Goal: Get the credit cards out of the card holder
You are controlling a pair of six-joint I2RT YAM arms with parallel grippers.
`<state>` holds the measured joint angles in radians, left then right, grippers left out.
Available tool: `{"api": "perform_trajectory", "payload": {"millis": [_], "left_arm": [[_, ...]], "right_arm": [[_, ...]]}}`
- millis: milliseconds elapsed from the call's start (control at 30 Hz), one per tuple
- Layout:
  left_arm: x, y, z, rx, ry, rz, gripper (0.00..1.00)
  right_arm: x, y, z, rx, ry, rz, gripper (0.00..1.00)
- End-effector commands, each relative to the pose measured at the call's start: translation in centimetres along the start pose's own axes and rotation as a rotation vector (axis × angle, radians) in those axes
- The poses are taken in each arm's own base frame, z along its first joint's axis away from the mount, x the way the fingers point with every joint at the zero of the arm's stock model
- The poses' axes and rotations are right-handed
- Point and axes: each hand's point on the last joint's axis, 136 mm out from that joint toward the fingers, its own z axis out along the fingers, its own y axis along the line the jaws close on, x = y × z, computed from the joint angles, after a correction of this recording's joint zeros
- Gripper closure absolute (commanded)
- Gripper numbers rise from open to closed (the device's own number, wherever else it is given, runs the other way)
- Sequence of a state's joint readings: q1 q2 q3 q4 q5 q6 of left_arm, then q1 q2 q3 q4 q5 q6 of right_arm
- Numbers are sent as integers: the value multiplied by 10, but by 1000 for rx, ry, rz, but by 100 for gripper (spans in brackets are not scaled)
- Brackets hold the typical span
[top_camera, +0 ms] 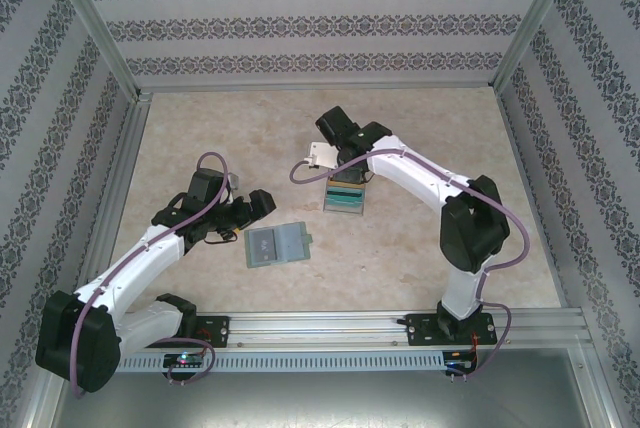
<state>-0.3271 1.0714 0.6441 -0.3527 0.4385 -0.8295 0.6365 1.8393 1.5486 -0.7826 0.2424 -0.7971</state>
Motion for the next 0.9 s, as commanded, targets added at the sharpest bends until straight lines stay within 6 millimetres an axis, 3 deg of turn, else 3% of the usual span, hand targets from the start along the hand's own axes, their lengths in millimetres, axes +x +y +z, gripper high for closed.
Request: {"api": "perform_trajectory", "payload": {"millis": [0, 533, 800, 833, 867], "left_arm": [[0, 4, -2, -22, -5, 15, 0], [-2, 7, 2, -31, 1, 8, 1], [-3, 7, 3, -29, 1, 4, 0], [-3, 7, 3, -30, 4, 4, 0], [-3, 7, 4, -30, 4, 4, 0]], "right_arm": [[4, 1, 13, -14, 12, -8, 100], [13, 11, 44, -55, 44, 27, 99], [16, 0, 45, 6, 68, 65, 82], [17, -3, 45, 19, 74, 71, 71], [18, -4, 46, 28, 78, 71, 67]]}}
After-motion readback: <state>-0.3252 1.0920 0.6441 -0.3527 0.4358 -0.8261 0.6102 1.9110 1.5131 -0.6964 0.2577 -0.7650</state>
